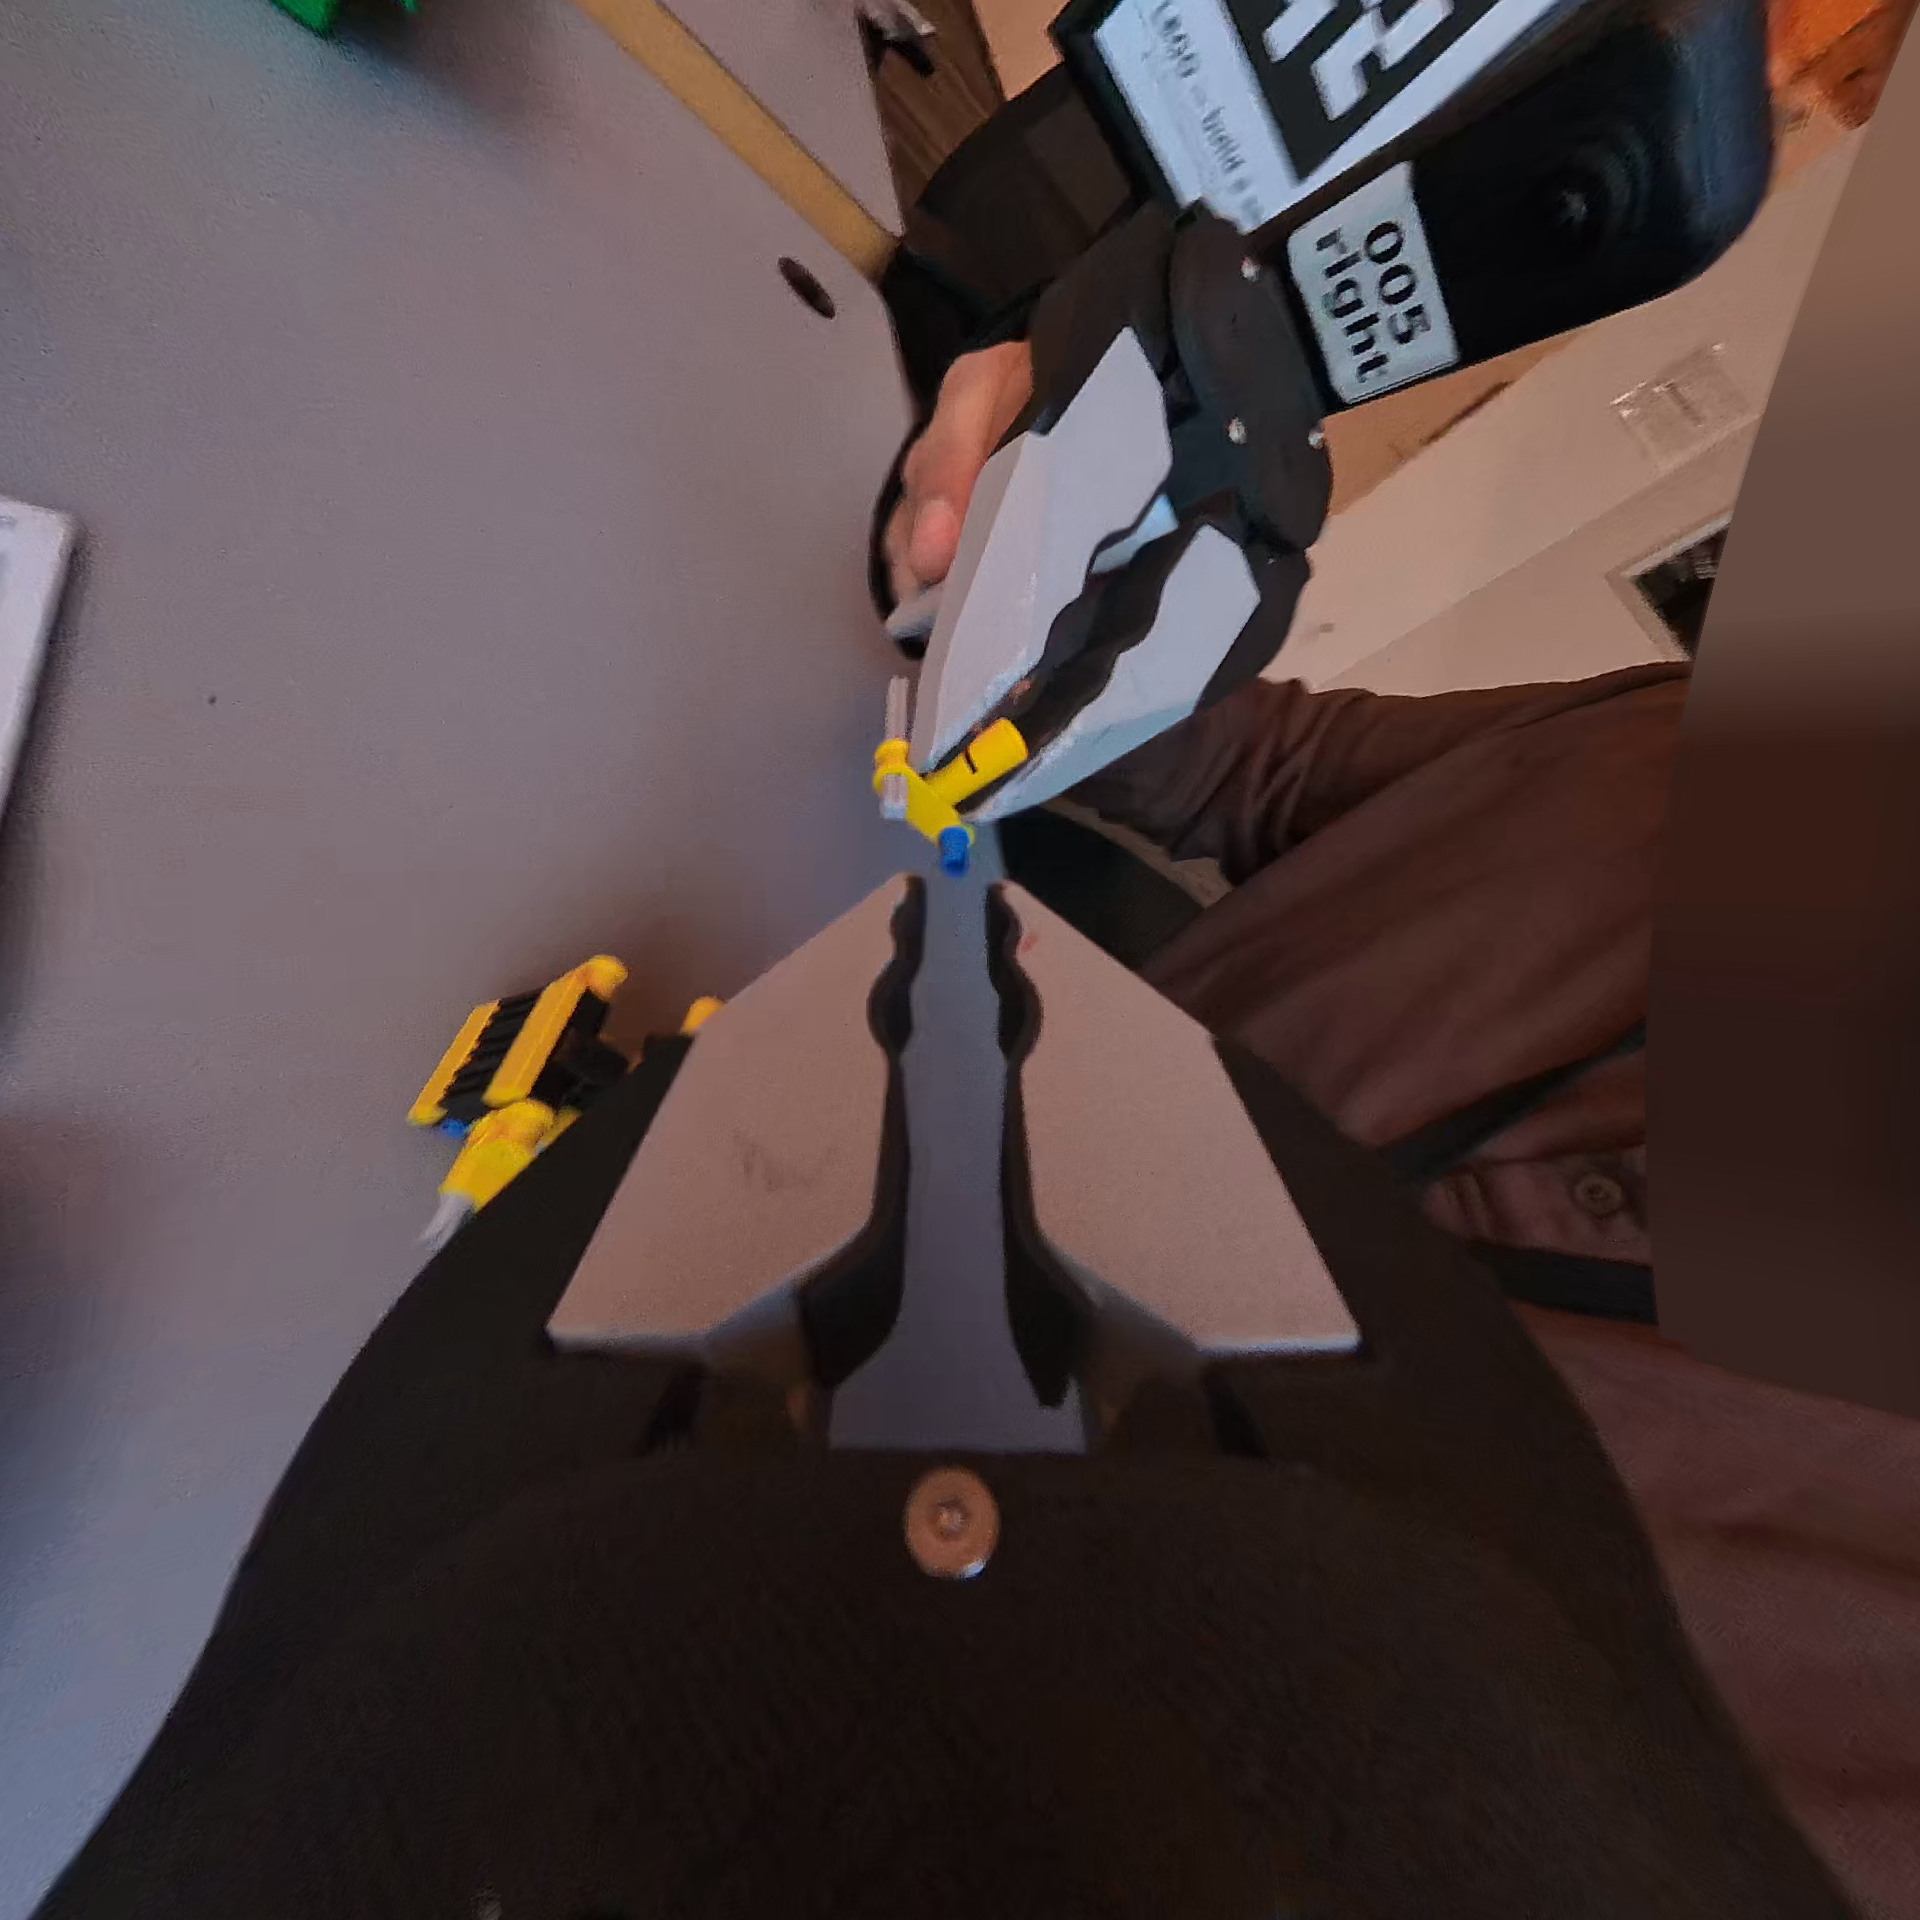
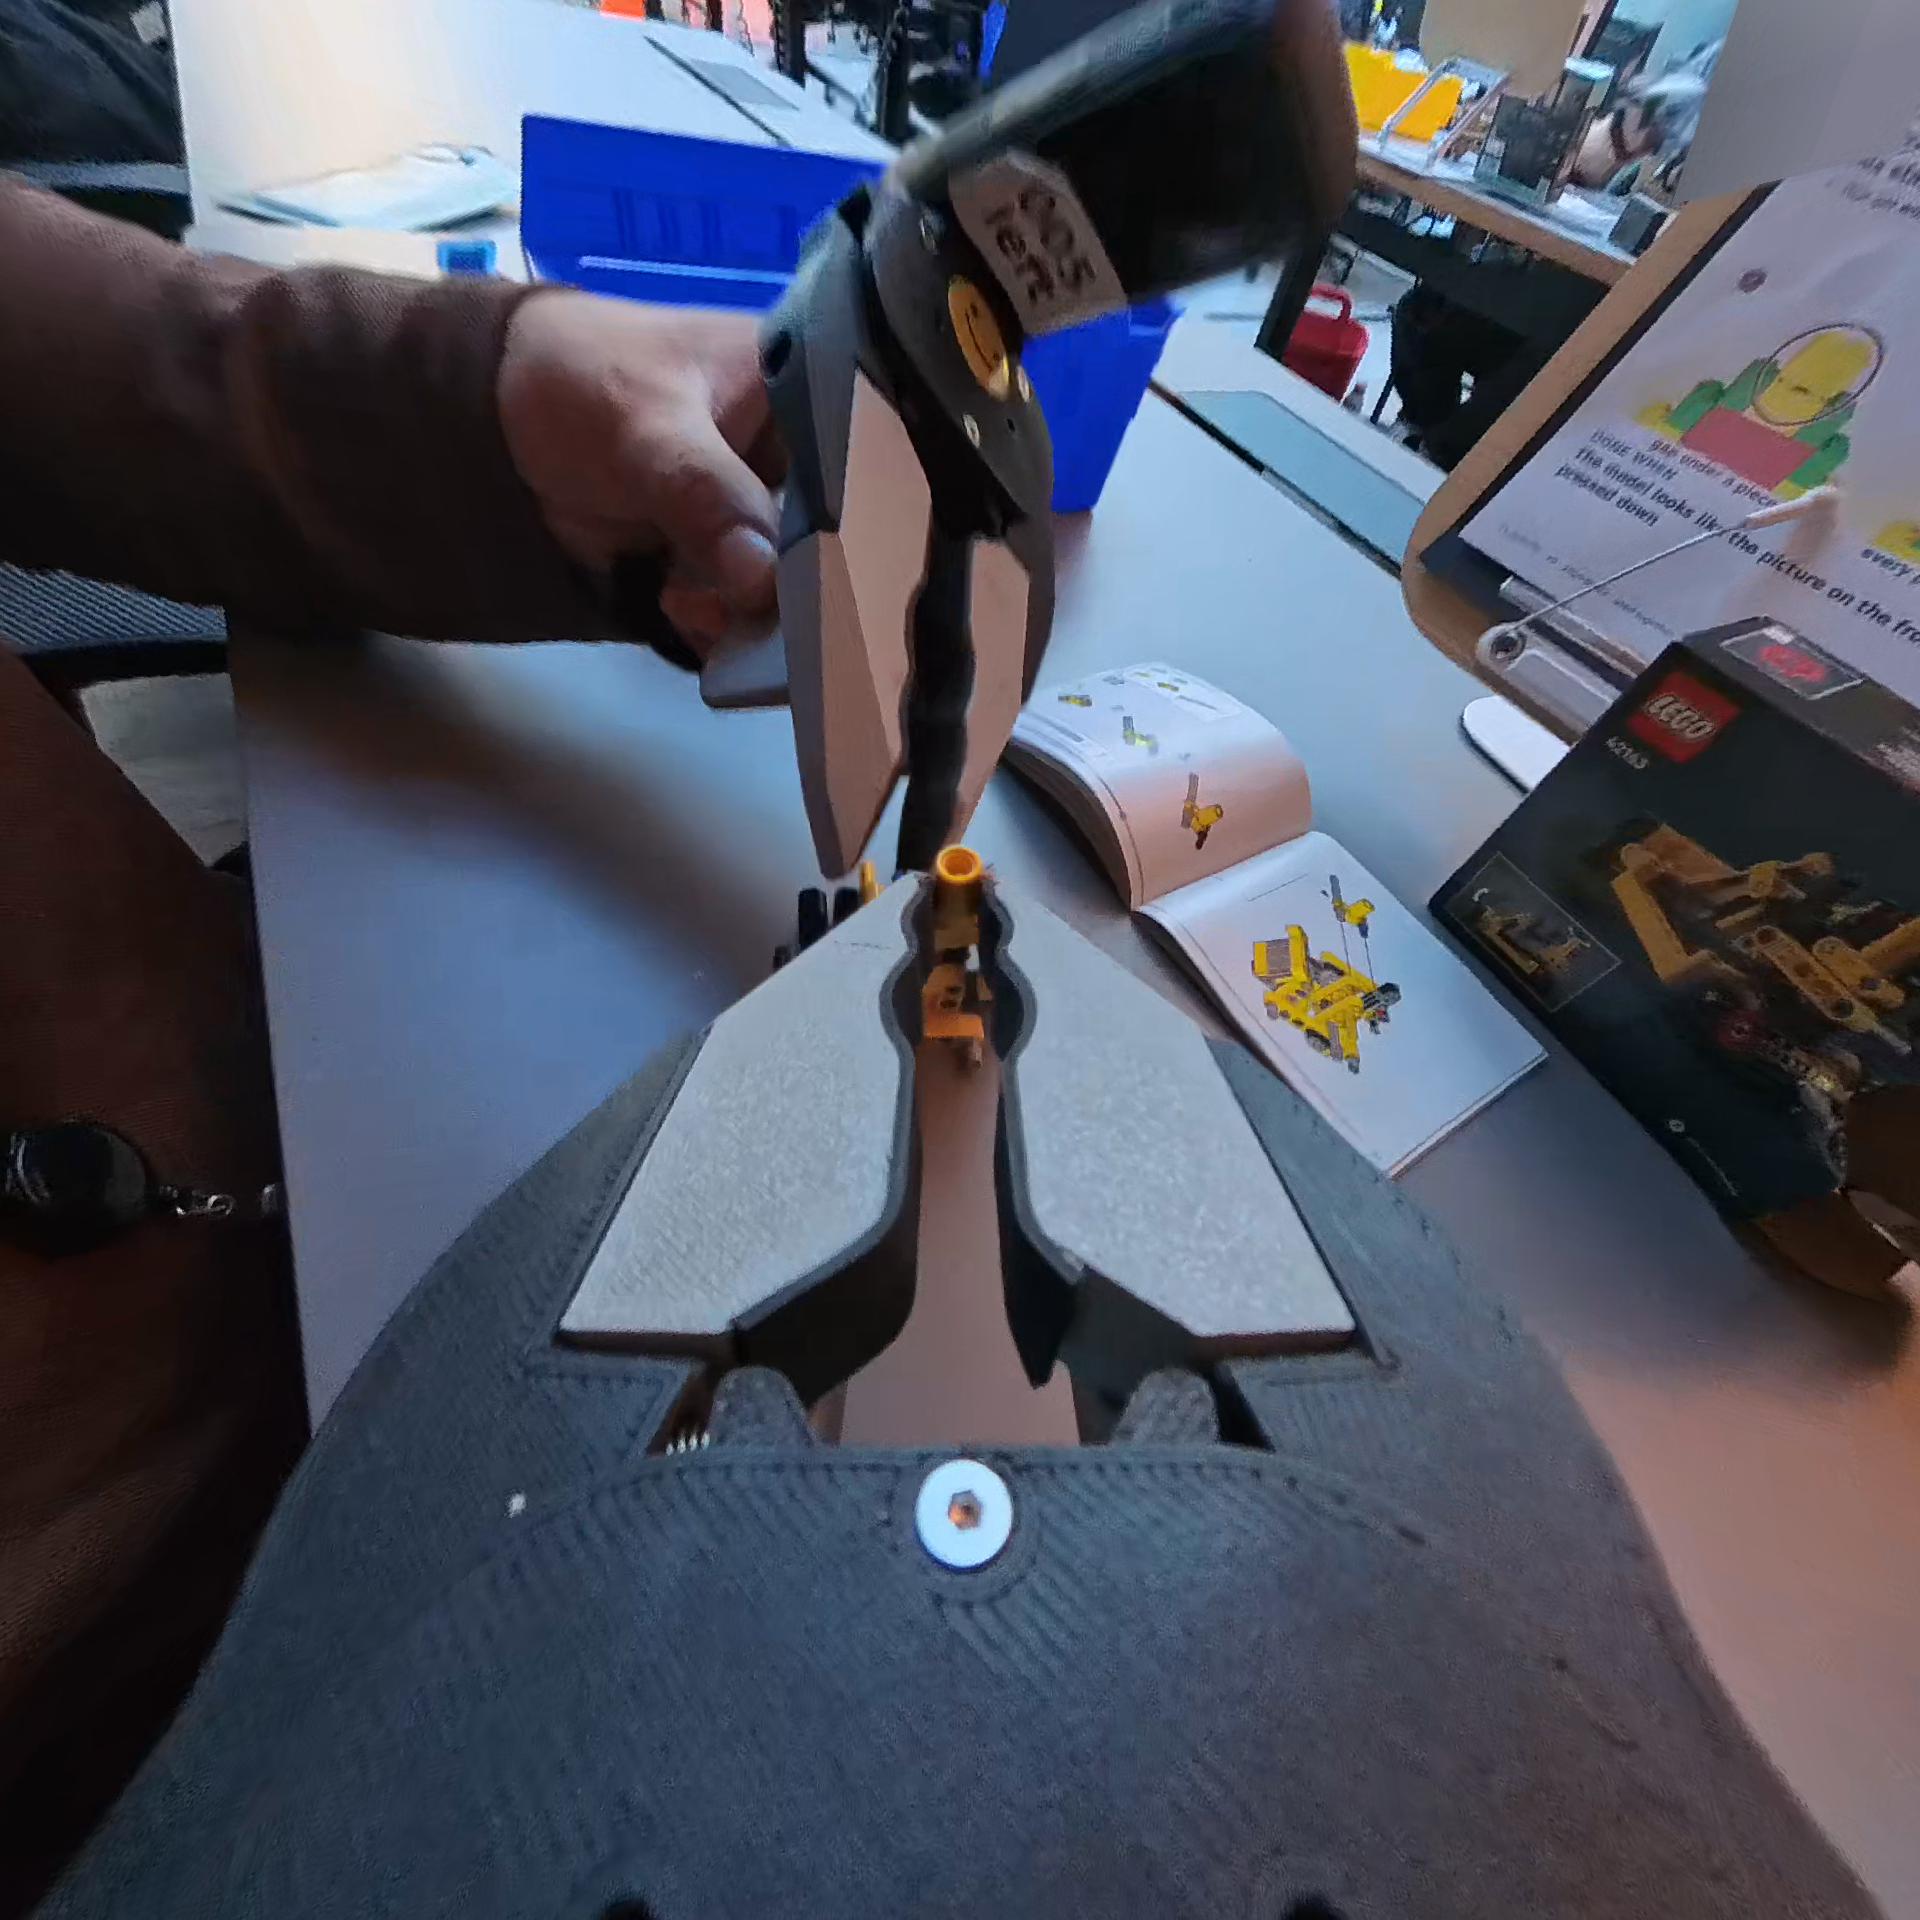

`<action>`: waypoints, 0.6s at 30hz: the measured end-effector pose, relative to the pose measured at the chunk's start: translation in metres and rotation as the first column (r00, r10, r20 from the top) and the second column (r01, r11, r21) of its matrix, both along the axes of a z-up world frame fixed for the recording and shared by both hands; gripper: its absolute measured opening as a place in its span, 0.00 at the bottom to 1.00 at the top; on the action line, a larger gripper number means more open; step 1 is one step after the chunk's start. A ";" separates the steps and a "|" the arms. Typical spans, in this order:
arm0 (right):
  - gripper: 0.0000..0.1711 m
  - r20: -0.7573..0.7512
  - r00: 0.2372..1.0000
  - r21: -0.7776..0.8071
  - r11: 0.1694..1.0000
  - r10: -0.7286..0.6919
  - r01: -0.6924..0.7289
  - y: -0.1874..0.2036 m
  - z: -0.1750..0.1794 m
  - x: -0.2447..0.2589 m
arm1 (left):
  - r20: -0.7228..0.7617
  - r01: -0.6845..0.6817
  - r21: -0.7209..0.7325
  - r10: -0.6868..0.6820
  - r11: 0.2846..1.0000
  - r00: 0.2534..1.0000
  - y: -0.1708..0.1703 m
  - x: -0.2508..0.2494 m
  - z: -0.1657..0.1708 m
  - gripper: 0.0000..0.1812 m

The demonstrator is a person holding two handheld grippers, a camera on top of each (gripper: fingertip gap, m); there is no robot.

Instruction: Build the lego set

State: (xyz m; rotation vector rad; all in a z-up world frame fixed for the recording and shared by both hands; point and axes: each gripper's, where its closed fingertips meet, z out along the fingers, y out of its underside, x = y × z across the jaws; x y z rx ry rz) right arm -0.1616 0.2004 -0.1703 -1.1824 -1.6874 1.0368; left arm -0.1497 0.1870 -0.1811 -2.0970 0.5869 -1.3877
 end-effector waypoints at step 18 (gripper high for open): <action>0.02 0.195 0.979 -0.025 0.998 0.063 -0.060 -0.018 -0.061 -0.008 | -0.411 0.073 0.229 0.028 0.971 0.911 -0.024 -0.035 -0.044 0.17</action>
